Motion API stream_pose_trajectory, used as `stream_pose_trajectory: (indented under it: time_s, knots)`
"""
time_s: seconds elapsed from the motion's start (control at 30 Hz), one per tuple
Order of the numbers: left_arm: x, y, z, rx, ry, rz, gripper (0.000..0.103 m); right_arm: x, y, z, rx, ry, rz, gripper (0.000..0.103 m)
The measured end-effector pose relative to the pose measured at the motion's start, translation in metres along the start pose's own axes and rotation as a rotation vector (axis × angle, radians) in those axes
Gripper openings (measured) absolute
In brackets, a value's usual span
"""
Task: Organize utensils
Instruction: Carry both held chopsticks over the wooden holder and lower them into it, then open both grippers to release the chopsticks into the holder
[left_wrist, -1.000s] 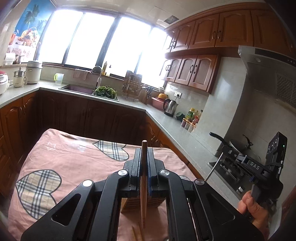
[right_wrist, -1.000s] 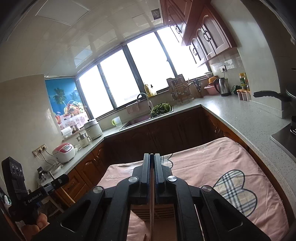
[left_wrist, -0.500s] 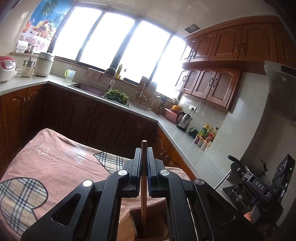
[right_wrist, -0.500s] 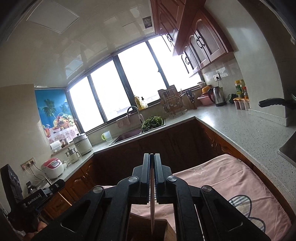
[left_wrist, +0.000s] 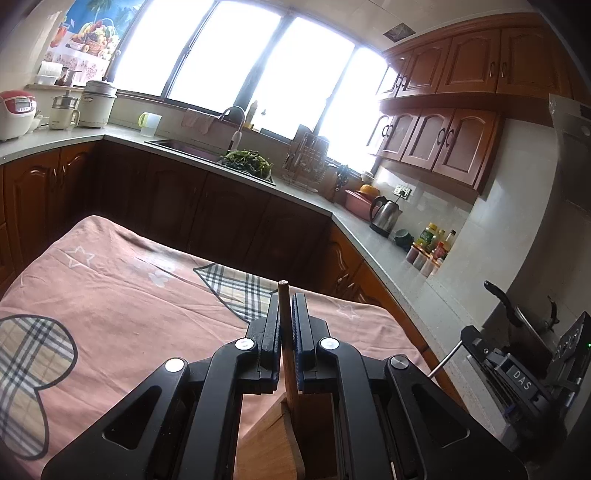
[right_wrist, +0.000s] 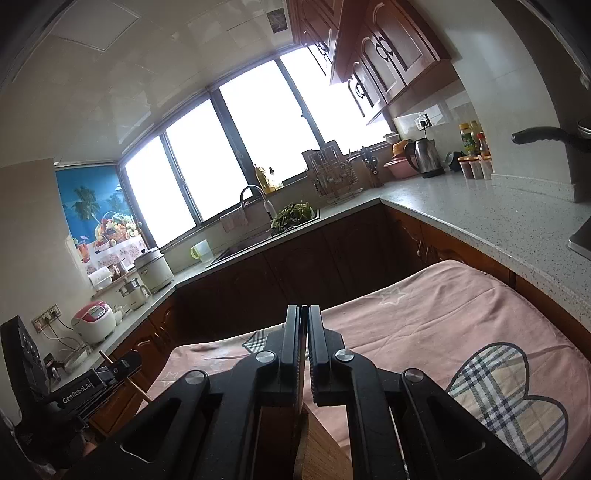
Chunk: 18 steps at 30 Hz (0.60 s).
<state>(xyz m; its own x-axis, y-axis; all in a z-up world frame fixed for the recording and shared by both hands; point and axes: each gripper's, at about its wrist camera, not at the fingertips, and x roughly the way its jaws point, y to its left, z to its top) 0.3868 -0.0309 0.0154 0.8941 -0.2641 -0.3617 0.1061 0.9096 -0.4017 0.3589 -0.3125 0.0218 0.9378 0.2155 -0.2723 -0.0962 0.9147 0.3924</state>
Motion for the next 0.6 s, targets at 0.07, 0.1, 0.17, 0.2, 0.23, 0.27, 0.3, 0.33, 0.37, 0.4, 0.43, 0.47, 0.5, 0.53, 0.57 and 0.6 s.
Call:
stream_pose_trajectory:
  time_s: [0.07, 0.1, 0.17, 0.2, 0.23, 0.27, 0.3, 0.33, 0.37, 0.4, 0.43, 0.47, 0.5, 0.53, 0.57, 0.6]
  knots:
    - [0.0025, -0.0024, -0.0022, 0.006, 0.008, 0.002, 0.005, 0.0007, -0.0006, 0.0012, 0.004, 0.007, 0.006, 0.004]
    - [0.0036, -0.0029, -0.0033, 0.009, 0.012, 0.004, 0.005, 0.0009, -0.0004, 0.0019, 0.004, 0.011, 0.005, 0.004]
    - [0.0045, -0.0038, -0.0040, 0.010, 0.016, 0.006, 0.005, 0.0015, -0.0004, 0.0030, 0.000, 0.018, 0.003, 0.004]
    - [0.0055, -0.0040, -0.0039, 0.012, 0.021, 0.010, 0.005, 0.0020, -0.0004, 0.0035, -0.002, 0.023, 0.003, 0.005]
    - [0.0063, -0.0042, -0.0043, 0.013, 0.025, 0.012, 0.005, 0.0022, 0.0000, 0.0036, -0.002, 0.027, 0.004, 0.008]
    - [0.0063, -0.0043, -0.0045, 0.013, 0.027, 0.011, 0.005, 0.0027, -0.0004, 0.0039, -0.001, 0.029, 0.003, 0.009]
    - [0.0063, -0.0047, -0.0047, 0.015, 0.029, 0.013, 0.005, 0.0031, -0.0002, 0.0040, 0.000, 0.033, 0.004, 0.009]
    - [0.0070, -0.0052, -0.0046, 0.018, 0.033, 0.019, 0.007, 0.0030, -0.0003, 0.0039, -0.001, 0.036, 0.002, 0.009]
    - [0.0080, -0.0055, -0.0047, 0.021, 0.040, 0.023, 0.008, 0.0030, 0.0000, 0.0039, -0.002, 0.039, 0.001, 0.009]
    - [0.0090, -0.0051, -0.0048, 0.019, 0.047, 0.021, 0.008, 0.0029, 0.0000, 0.0033, -0.003, 0.041, -0.001, 0.009]
    - [0.0093, -0.0049, -0.0050, 0.016, 0.054, 0.018, 0.010, 0.0027, 0.0002, 0.0034, -0.003, 0.042, -0.001, 0.009]
    - [0.0096, -0.0048, -0.0051, 0.014, 0.060, 0.020, 0.018, 0.0025, 0.0004, 0.0035, -0.003, 0.045, -0.002, 0.009]
    - [0.0088, -0.0045, -0.0053, 0.013, 0.061, 0.023, 0.031, 0.0025, 0.0002, 0.0038, -0.002, 0.048, -0.003, 0.011]
    - [0.0067, -0.0039, -0.0056, 0.012, 0.056, 0.025, 0.037, 0.0023, -0.0006, 0.0044, 0.000, 0.051, -0.005, 0.012]
    - [0.0045, -0.0035, -0.0054, 0.010, 0.051, 0.027, 0.044, 0.0020, -0.0011, 0.0045, 0.002, 0.054, -0.011, 0.017]
    - [0.0024, -0.0033, -0.0050, 0.008, 0.049, 0.026, 0.049, 0.0018, -0.0022, 0.0048, 0.006, 0.056, -0.014, 0.027]
